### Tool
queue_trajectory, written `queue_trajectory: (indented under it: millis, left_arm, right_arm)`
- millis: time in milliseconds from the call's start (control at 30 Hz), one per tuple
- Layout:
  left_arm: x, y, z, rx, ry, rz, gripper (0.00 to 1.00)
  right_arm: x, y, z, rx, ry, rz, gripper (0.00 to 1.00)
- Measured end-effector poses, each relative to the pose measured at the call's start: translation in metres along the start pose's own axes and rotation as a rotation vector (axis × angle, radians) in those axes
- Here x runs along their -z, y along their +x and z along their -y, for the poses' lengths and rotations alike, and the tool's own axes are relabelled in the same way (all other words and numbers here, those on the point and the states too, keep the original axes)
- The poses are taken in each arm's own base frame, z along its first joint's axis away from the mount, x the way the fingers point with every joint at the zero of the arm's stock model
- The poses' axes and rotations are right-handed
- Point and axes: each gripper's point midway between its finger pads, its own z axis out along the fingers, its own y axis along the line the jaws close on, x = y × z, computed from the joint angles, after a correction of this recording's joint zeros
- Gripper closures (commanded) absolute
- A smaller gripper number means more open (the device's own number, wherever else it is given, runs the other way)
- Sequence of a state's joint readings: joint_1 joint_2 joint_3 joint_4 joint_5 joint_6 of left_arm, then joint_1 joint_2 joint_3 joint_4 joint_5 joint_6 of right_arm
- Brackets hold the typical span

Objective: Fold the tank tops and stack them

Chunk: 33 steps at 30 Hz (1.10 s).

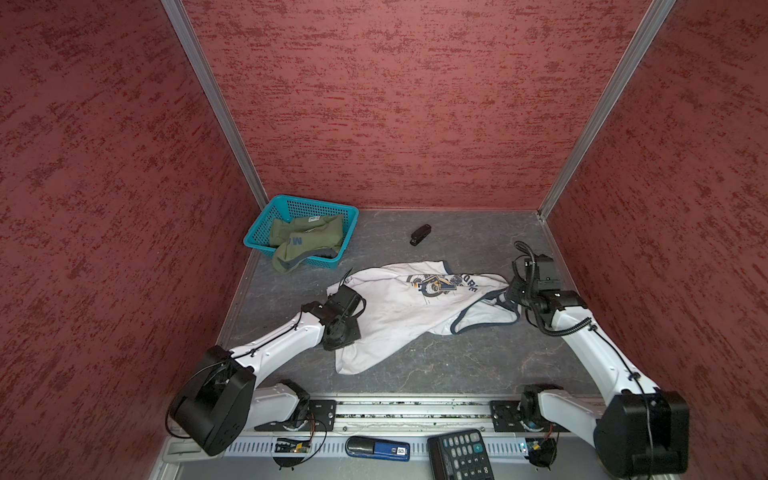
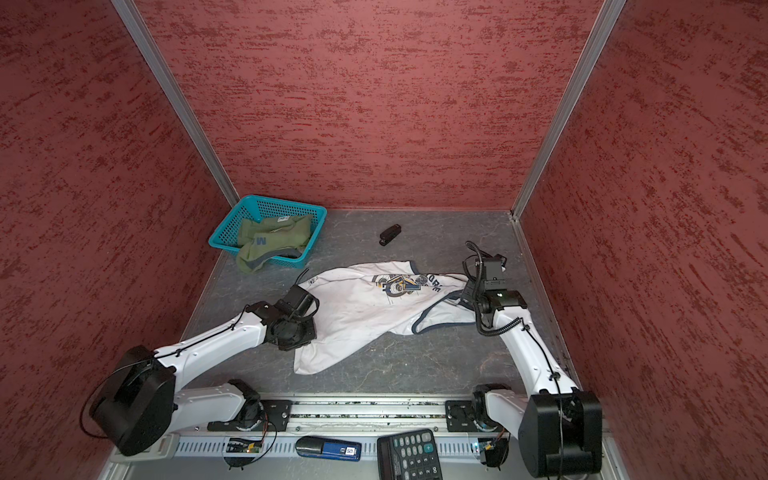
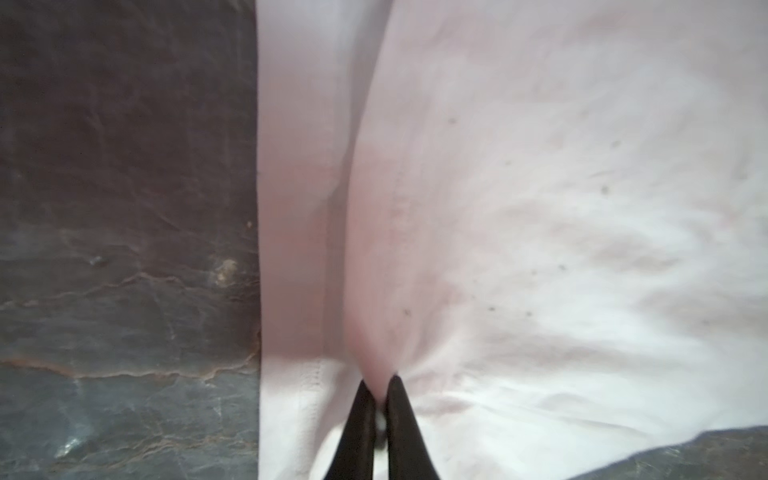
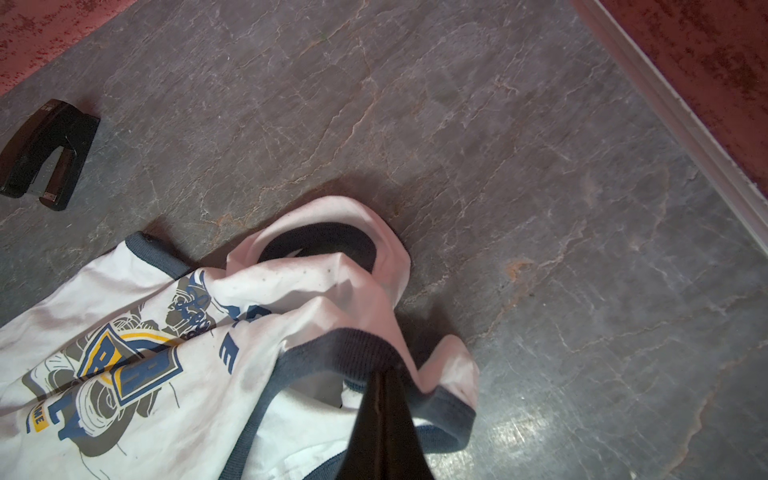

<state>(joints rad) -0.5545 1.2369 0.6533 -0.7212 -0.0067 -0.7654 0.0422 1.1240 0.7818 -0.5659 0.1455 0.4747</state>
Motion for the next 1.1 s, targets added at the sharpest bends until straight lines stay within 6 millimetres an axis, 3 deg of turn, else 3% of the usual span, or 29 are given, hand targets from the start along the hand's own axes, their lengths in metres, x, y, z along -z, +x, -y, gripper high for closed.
queue_trajectory:
  millis: [200,400,567,667,767,800,867,933,1100]
  left_arm:
    - [0.032,-0.018,0.019,-0.018,0.074,0.093,0.93]
    - [0.053,-0.031,0.017,-0.014,0.082,0.162,1.00]
    - [0.111,-0.070,0.004,0.090,0.152,0.377,1.00]
    - [0.141,-0.094,-0.015,0.188,0.190,0.491,1.00]
    - [0.135,-0.106,-0.027,0.241,0.179,0.480,1.00]
    - [0.128,-0.107,-0.028,0.245,0.173,0.459,1.00]
    - [0.108,-0.106,-0.029,0.243,0.151,0.396,1.00]
    - [0.091,-0.101,-0.031,0.239,0.130,0.339,1.00]
    - [0.081,-0.099,-0.034,0.240,0.128,0.300,1.00]
  right_arm:
    - [-0.001,0.000,0.000,0.001,0.001,-0.001,1.00]
    - [-0.012,0.004,-0.002,0.005,0.002,-0.030,1.00]
    - [-0.024,0.006,-0.004,0.012,0.018,-0.061,1.00]
    - [-0.035,-0.002,-0.012,0.013,0.011,-0.069,1.00]
    - [-0.051,-0.004,-0.019,0.014,0.004,-0.087,1.00]
    - [-0.055,-0.004,-0.020,0.016,0.007,-0.095,0.89]
    - [-0.063,-0.004,-0.022,0.023,0.013,-0.111,0.58]
    - [-0.065,-0.005,-0.022,0.031,0.016,-0.112,0.45]
    - [-0.046,-0.004,-0.034,0.078,-0.019,-0.091,0.40]
